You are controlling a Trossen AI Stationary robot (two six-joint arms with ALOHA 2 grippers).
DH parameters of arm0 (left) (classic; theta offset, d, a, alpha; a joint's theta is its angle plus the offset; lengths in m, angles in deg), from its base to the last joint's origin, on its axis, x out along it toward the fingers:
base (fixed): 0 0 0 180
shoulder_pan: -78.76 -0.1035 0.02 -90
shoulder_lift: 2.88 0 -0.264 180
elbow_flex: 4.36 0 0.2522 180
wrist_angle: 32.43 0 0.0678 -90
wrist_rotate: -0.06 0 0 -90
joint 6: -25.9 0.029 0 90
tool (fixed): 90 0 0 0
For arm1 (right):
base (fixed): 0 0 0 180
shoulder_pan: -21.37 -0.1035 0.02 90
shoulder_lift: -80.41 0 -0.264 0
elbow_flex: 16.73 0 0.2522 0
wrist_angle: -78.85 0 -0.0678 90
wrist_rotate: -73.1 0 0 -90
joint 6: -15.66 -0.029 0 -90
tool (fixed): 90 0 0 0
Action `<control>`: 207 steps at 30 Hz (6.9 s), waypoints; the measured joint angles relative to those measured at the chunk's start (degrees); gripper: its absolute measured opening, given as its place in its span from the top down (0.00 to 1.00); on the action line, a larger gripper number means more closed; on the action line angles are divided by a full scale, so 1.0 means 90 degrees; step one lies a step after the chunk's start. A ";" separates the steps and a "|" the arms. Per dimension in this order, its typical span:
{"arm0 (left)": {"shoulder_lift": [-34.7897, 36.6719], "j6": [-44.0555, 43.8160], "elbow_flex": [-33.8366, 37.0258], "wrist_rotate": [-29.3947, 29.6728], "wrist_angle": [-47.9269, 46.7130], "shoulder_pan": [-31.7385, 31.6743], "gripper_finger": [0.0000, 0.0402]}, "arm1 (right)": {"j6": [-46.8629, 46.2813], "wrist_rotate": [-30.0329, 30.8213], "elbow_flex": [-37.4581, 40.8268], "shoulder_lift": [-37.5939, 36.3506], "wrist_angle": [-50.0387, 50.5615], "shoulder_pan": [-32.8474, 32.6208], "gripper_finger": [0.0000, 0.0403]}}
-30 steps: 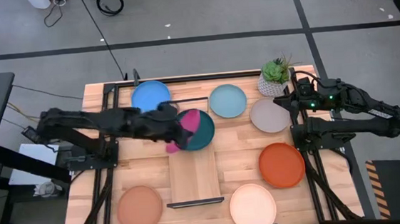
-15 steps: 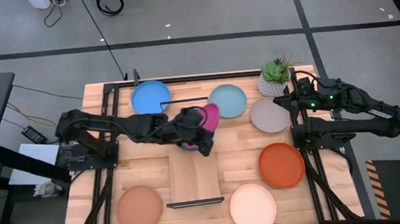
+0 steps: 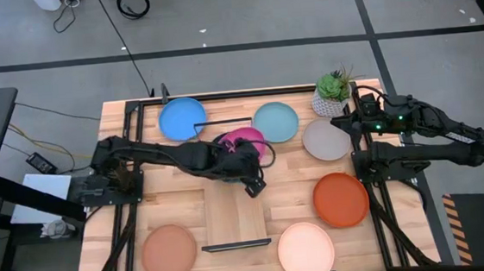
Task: Place and stack plates onto a shelf
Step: Stack the pink plate on the dark blue plate on the shelf, then put the gray plate on the shelf
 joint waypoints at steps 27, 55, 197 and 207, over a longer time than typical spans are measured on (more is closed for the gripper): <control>-0.1023 0.1324 0.0078 0.0410 -0.0800 -0.0168 0.94 | 0.0000 -0.0004 0.0000 0.0000 0.0000 0.0000 0.76; -0.1023 0.1091 -0.0060 -0.0022 -0.0470 -0.0203 0.67 | 0.0000 -0.0004 0.0000 0.0000 0.0000 0.0001 0.76; 0.5235 0.0087 0.4418 0.2525 0.3666 0.1687 0.70 | 0.2141 -0.0690 -0.2233 0.5562 0.1086 -0.2293 0.96; 0.4335 0.1257 0.4410 0.1369 0.3694 0.1336 0.62 | 0.2219 -0.2920 -0.3169 0.5694 -0.0320 -0.2642 0.96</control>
